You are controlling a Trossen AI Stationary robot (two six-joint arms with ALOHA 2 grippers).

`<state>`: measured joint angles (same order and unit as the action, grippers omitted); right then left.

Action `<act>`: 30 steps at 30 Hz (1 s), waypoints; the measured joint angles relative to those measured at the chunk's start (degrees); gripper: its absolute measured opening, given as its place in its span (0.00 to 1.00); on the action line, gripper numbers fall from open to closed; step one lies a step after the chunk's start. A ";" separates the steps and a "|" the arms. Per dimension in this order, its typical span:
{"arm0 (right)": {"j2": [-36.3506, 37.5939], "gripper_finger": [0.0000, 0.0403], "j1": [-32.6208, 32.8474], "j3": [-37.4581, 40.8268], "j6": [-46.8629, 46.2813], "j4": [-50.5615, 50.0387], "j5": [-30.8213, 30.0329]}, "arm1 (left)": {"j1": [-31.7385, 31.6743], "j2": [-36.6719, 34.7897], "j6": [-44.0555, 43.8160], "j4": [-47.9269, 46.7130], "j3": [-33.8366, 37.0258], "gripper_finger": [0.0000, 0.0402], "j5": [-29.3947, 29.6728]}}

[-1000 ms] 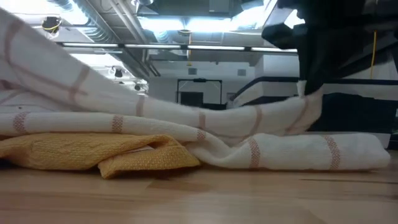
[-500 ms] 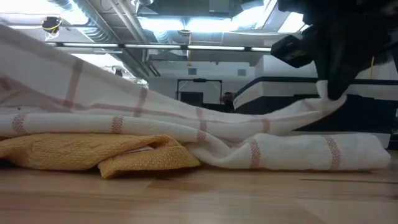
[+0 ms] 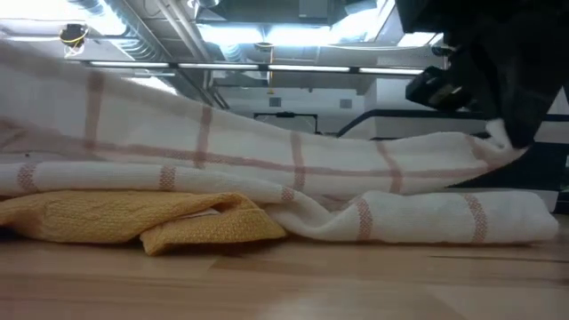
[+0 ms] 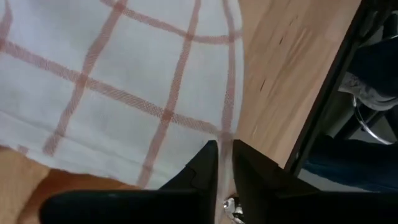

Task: Fold towel
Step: Fold the white-and-brown checkered towel

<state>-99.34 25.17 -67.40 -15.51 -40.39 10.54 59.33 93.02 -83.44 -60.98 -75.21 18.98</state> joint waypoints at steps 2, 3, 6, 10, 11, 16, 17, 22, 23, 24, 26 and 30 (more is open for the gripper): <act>-1.14 0.01 0.00 0.00 -0.94 -0.11 0.43 | 0.04 0.35 -1.27 0.44 0.62 0.15 -0.16; -1.68 0.01 0.00 0.00 -1.47 -0.05 1.04 | 0.04 0.51 -2.02 0.32 1.08 0.16 -0.52; -3.47 0.01 0.00 0.00 -2.96 -0.07 1.10 | 0.02 0.61 -4.75 0.60 2.99 0.21 -0.92; -4.89 0.01 -0.04 0.00 -4.06 0.12 1.07 | -0.02 0.61 -6.24 -0.08 3.67 0.24 -0.92; -4.91 0.01 -0.04 0.00 -4.06 0.08 1.02 | -0.10 0.61 -5.65 0.24 3.67 0.25 -0.89; -4.89 0.01 -0.07 -0.63 -3.69 0.15 0.45 | -0.13 0.61 -4.61 0.68 3.67 0.22 -0.37; -4.89 0.01 -0.04 -1.02 -3.65 0.19 0.44 | -0.13 0.61 -4.62 0.68 3.67 0.22 -0.06; -4.87 0.01 -0.04 -3.75 -3.67 -4.12 0.15 | -0.13 0.61 -4.64 0.64 3.67 0.20 0.59; -4.87 0.01 -0.04 -4.95 -3.55 -5.64 -0.18 | -0.13 0.61 -4.63 0.64 3.69 0.20 0.67; -4.84 0.01 0.00 -6.05 -3.36 -7.24 -0.91 | -0.13 0.59 -4.52 0.64 3.71 0.20 0.68; -4.84 0.01 0.00 -7.63 -2.77 -10.46 -2.44 | -0.13 0.61 -3.92 0.62 3.71 0.20 0.70; -4.76 0.01 -0.04 -9.79 -2.55 -11.95 -3.49 | -0.41 0.61 -3.54 0.62 3.71 0.22 0.92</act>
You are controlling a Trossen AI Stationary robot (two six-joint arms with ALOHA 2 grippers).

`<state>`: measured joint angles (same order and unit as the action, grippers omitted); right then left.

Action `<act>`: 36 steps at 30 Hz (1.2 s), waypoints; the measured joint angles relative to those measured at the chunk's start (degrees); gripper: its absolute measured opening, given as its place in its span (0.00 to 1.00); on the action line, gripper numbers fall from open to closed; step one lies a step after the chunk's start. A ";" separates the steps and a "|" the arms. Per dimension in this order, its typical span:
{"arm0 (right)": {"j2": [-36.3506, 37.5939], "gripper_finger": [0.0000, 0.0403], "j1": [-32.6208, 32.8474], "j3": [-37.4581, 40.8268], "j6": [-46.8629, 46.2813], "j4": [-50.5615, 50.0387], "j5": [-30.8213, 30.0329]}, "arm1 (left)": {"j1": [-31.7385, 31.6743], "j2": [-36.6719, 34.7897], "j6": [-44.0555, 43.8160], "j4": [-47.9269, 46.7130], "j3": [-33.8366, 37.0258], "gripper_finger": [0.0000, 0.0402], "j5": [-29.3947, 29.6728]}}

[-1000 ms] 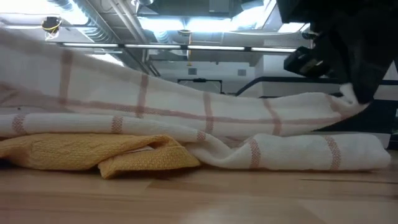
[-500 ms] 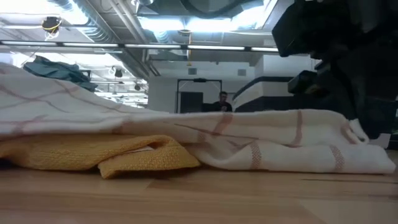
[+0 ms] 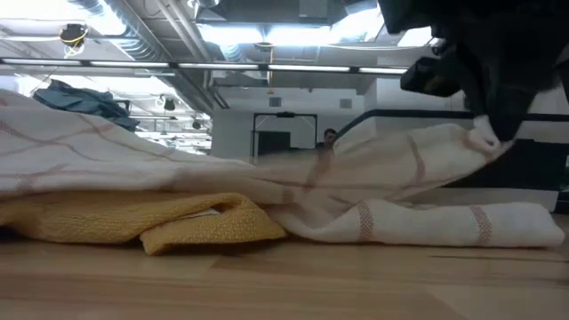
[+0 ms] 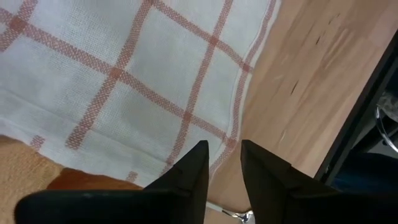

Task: Fold towel
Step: Fold the white-and-brown checkered towel

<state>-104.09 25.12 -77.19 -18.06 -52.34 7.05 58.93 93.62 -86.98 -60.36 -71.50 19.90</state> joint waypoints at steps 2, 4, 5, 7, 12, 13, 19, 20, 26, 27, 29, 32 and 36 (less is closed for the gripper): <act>-0.02 0.01 0.00 -0.07 -0.02 -0.08 0.04 | -0.27 0.00 -0.09 -0.04 0.00 0.23 0.04; -0.02 0.01 -0.02 -0.10 -0.21 -0.09 0.75 | -0.74 0.00 -0.08 -0.04 0.00 0.26 0.07; -0.02 0.02 -0.02 -0.13 -0.70 -0.07 1.50 | -0.97 0.00 0.00 -0.04 0.00 0.27 0.09; -0.02 0.04 -0.02 -0.13 -1.75 -0.08 2.76 | -1.34 0.00 0.27 -0.05 0.00 0.30 0.15; -0.02 0.21 -0.02 -0.13 -4.70 -0.09 3.03 | -1.80 -0.01 2.80 -0.28 0.02 0.34 0.53; -0.02 0.25 -0.02 -0.14 -4.71 -0.07 2.91 | -1.93 -0.02 3.41 -0.27 0.02 0.35 0.72; -0.02 0.46 -0.02 -0.14 -4.70 -0.05 1.52 | -1.96 -0.02 6.49 -0.61 0.02 0.35 2.67; -0.02 0.47 -0.02 -0.14 -4.70 0.01 1.52 | -1.98 -0.02 6.62 -0.61 0.02 0.35 3.53; -0.02 0.49 0.00 0.33 -3.55 7.02 -1.21 | -2.41 0.58 7.64 -0.89 0.04 0.33 6.77; -0.02 0.48 0.00 0.86 -2.66 9.17 -2.29 | -2.43 0.77 7.65 -0.96 0.04 0.33 6.91; -0.02 0.47 -0.21 2.36 -0.97 12.63 -4.29 | -2.74 1.33 7.63 -0.94 0.04 0.33 7.02; -0.02 0.44 -1.10 4.96 -0.57 15.33 -5.07 | -2.87 2.04 7.63 -0.96 0.04 0.33 7.04; -0.02 0.42 -2.67 8.58 -1.06 15.28 -5.05 | -2.85 2.40 6.50 -2.62 0.04 0.33 7.04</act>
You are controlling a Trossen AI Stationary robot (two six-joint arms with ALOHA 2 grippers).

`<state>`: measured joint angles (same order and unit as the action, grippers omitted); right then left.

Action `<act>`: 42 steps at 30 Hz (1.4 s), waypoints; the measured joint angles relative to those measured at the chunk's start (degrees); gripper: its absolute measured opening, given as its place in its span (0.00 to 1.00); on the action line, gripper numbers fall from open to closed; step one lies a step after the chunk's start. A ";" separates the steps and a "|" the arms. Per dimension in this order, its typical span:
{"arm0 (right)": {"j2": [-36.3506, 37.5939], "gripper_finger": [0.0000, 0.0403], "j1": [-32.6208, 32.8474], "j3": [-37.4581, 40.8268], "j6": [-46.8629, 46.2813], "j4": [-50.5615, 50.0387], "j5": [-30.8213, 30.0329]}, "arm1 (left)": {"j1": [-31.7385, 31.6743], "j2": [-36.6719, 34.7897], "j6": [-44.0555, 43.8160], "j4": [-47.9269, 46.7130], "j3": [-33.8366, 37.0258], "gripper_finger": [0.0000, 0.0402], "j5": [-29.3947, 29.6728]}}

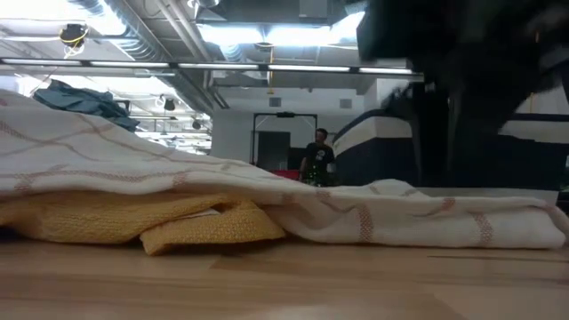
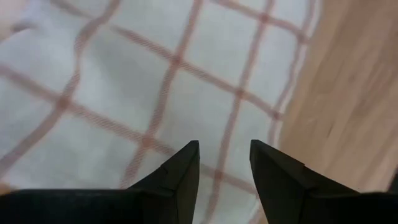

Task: Fold towel
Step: Fold the white-and-brown checkered towel

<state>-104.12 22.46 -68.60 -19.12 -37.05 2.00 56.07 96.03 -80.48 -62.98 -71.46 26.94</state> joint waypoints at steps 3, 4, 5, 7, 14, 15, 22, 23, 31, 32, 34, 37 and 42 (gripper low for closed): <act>0.00 0.42 -0.93 2.93 -0.23 0.81 0.09 | 0.02 0.00 -5.07 -4.22 0.00 0.33 -0.01; 0.00 0.42 -1.26 4.03 -0.25 1.45 0.26 | 0.02 0.00 -7.09 -5.83 0.00 0.33 -0.03; 0.00 0.42 -1.43 5.16 -0.30 2.17 0.71 | 0.02 0.00 -8.96 -7.25 0.00 0.33 -0.16; -0.02 0.42 -1.64 7.26 -0.34 4.20 1.83 | 0.03 0.00 -11.50 -9.09 0.00 0.33 -0.65; 0.52 0.41 -1.54 12.06 -5.25 6.20 3.98 | 0.07 0.00 -15.33 -10.52 0.00 0.33 -2.23; 0.52 0.41 -1.53 12.26 -6.32 5.83 4.93 | 0.07 0.00 -16.06 -10.76 0.00 0.33 -2.42; 0.50 0.41 -1.51 12.37 -12.74 -1.48 11.48 | 0.07 0.00 -22.04 -15.09 0.00 0.33 -3.75; 0.47 0.41 -1.51 12.44 -13.57 -3.00 12.87 | 0.07 0.00 -22.76 -16.07 0.00 0.33 -4.27; 0.28 0.41 -1.48 12.64 -14.21 -6.04 16.68 | -0.36 0.00 -18.13 -16.60 0.52 0.33 -4.97; 0.28 0.41 -1.48 12.64 -14.20 -6.01 16.70 | -0.53 0.00 -17.49 -15.21 1.13 0.33 -4.91; 0.28 0.41 -1.48 12.64 -14.11 -5.98 16.64 | -0.74 0.00 -16.17 -10.72 3.04 0.33 -4.68; 0.28 0.41 -1.48 12.64 -13.81 -5.92 16.75 | -1.33 0.00 -15.04 -4.26 7.22 0.33 -4.50; 0.08 0.41 -1.53 12.83 -13.71 -5.98 20.51 | -3.07 0.00 -18.99 -1.61 13.72 0.33 -4.41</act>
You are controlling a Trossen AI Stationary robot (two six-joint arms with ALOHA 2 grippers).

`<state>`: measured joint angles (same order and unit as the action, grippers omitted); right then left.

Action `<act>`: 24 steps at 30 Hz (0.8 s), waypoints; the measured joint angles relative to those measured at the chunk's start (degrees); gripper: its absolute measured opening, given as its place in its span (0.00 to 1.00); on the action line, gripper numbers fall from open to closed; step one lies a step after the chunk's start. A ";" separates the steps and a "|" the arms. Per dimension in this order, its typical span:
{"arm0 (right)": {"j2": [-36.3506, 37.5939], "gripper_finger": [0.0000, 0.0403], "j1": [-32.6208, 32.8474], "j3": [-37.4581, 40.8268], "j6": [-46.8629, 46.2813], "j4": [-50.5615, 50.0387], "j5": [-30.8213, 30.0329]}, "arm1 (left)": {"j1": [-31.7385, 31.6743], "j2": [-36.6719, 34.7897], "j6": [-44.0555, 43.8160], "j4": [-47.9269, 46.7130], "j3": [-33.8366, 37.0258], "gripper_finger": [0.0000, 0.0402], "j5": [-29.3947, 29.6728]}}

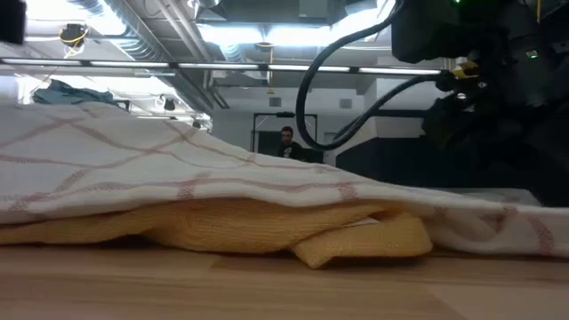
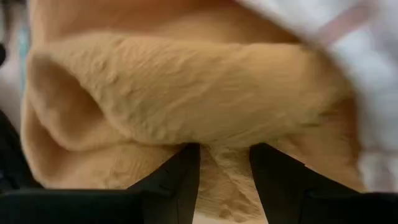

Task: Fold towel
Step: Fold the white-and-brown checkered towel

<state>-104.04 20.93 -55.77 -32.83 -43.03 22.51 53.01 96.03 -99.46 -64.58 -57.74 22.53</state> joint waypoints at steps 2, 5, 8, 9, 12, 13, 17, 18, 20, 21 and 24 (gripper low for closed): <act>-0.11 0.41 0.17 0.11 0.04 -0.09 2.41 | -1.10 0.00 -0.97 0.13 2.45 0.33 0.15; -0.22 0.41 0.23 0.13 0.02 -0.57 6.81 | -3.01 0.00 -2.37 0.55 5.79 0.33 0.28; -0.25 0.41 1.73 0.19 0.02 -0.76 8.96 | -5.39 0.00 -3.83 1.12 9.03 0.33 0.32; -0.27 0.41 2.45 0.20 0.04 -0.93 9.51 | -6.31 0.00 -4.54 1.08 10.09 0.33 0.33; -0.27 0.41 4.81 0.20 0.04 -1.00 10.30 | -9.14 0.00 -7.08 0.88 13.38 0.33 0.62; -0.27 0.41 5.62 0.20 0.03 -0.98 10.40 | -10.06 0.00 -8.14 0.59 14.36 0.33 0.76; -0.27 0.41 8.90 0.18 -2.76 -1.31 10.95 | -13.47 0.00 -11.48 -0.68 16.83 0.33 0.73; -0.27 0.41 9.65 0.18 -3.78 -1.47 11.09 | -14.23 0.00 -12.77 -1.30 16.93 0.33 0.58; -0.27 0.41 11.15 0.18 -5.29 -1.70 11.16 | -15.42 -0.01 -14.50 -2.31 16.85 0.33 0.16; -0.27 0.41 11.82 0.18 -5.80 -1.74 11.16 | -15.87 -0.20 -15.04 -2.66 16.75 0.33 0.08; -0.27 0.41 13.30 0.16 -6.02 -1.70 11.26 | -16.89 -1.43 -15.88 -2.83 15.81 0.33 -0.07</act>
<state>-104.31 34.23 -55.61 -38.85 -44.73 33.78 36.11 94.59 -115.34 -67.42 -41.94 22.46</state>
